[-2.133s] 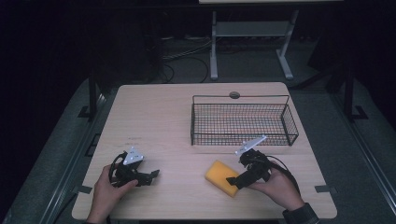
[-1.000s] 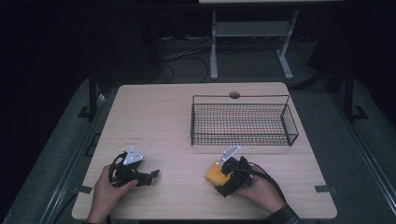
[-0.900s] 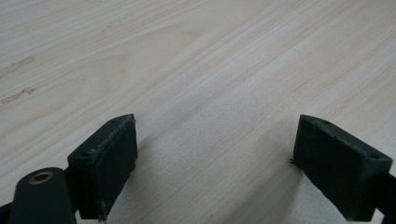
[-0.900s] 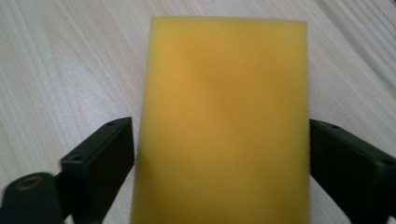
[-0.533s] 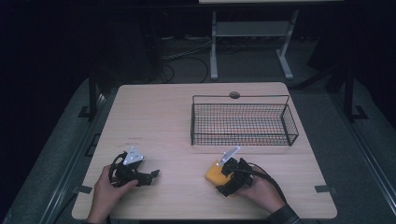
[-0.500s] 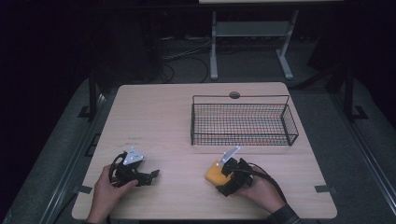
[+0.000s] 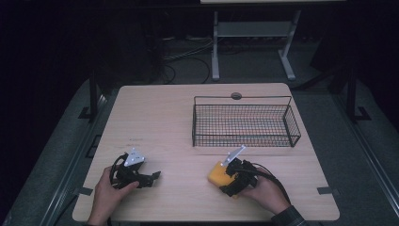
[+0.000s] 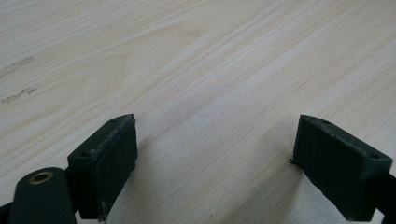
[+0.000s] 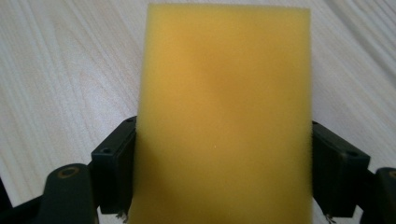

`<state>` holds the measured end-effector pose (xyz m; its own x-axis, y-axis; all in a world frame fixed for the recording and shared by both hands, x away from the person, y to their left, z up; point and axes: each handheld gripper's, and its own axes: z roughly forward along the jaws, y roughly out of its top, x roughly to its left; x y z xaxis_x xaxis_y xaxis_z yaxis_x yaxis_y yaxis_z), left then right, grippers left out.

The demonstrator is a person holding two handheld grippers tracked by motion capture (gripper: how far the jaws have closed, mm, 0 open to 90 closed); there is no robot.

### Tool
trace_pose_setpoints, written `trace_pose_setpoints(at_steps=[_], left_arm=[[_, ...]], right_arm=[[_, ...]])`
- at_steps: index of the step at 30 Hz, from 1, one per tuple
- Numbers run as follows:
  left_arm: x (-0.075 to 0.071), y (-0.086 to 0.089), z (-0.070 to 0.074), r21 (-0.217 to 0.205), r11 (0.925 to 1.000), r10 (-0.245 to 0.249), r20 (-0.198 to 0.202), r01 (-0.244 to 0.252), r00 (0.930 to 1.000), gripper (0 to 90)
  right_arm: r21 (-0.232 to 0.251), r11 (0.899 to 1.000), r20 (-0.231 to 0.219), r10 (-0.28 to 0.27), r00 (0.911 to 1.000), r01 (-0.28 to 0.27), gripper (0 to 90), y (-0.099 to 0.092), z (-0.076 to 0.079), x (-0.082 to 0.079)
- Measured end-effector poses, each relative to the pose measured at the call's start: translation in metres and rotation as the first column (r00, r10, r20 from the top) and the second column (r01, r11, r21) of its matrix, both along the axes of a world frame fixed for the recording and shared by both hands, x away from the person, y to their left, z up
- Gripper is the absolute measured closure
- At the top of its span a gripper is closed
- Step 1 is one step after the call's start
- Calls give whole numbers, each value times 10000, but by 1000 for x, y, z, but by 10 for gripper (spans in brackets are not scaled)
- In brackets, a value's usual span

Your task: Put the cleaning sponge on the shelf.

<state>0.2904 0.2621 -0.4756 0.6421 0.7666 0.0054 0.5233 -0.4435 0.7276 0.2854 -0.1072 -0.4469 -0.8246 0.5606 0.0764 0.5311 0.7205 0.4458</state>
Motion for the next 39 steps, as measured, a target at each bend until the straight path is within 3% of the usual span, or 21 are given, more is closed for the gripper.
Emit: trace_pose_setpoints(at_steps=[15, 39], left_arm=[[0, 0, 0, 0, 10000, -1, -2, 1, 10000, 129], [0, -1, 0, -29, 10000, 56, -10, -56, 10000, 129]], right_arm=[[349, 9994, -63, -67, 10000, 69, 223, -16, 20, 2], [504, 9982, 415, -360, 9985, 339, 223, -36, 53, 5]])
